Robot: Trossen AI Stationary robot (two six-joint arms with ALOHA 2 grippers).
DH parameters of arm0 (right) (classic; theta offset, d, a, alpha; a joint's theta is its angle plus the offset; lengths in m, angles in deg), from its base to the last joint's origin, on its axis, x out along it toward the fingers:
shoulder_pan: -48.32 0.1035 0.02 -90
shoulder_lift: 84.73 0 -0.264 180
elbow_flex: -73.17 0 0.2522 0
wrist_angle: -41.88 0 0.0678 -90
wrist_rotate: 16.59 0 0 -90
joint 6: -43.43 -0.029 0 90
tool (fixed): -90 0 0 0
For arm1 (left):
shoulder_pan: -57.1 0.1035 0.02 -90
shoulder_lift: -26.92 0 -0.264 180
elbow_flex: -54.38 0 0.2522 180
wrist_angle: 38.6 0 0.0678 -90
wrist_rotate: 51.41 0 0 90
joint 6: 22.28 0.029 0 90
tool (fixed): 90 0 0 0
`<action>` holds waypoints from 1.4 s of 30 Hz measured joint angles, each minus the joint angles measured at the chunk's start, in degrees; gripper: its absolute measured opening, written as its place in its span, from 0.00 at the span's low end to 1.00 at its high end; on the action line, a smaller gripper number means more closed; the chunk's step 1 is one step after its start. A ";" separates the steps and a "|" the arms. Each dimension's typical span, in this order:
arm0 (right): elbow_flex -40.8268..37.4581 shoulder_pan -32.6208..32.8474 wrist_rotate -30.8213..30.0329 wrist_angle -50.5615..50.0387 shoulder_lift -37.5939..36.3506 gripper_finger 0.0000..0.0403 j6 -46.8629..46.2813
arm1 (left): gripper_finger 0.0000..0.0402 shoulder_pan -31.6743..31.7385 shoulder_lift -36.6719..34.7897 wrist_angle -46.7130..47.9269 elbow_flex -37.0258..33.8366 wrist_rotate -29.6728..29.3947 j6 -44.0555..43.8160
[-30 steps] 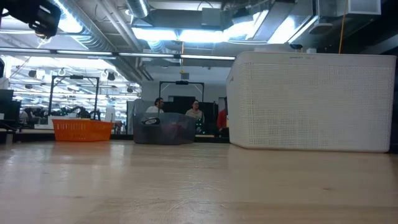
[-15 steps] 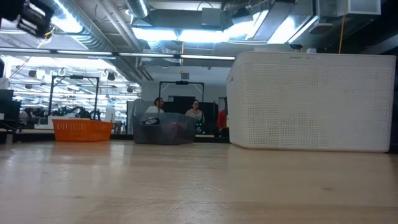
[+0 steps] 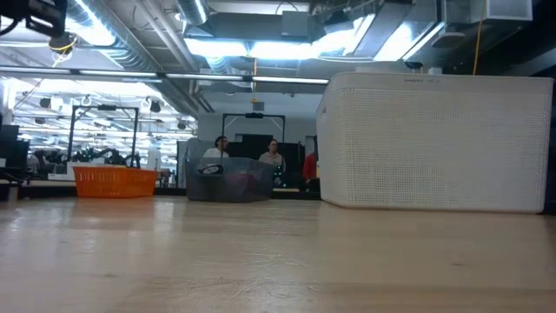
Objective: Pick & place medical supplies in basket/bin
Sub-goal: Return to Home Position
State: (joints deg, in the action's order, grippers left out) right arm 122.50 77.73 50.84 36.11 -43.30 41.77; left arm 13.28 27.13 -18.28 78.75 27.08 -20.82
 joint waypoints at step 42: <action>-34.44 0.32 -7.32 -4.54 -40.91 0.66 4.06 | 0.45 39.64 1.04 -7.33 -9.96 11.60 0.37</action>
State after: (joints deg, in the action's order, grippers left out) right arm 88.06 78.05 43.52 31.57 -84.20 45.83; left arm 52.92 28.17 -25.61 68.79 38.68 -20.45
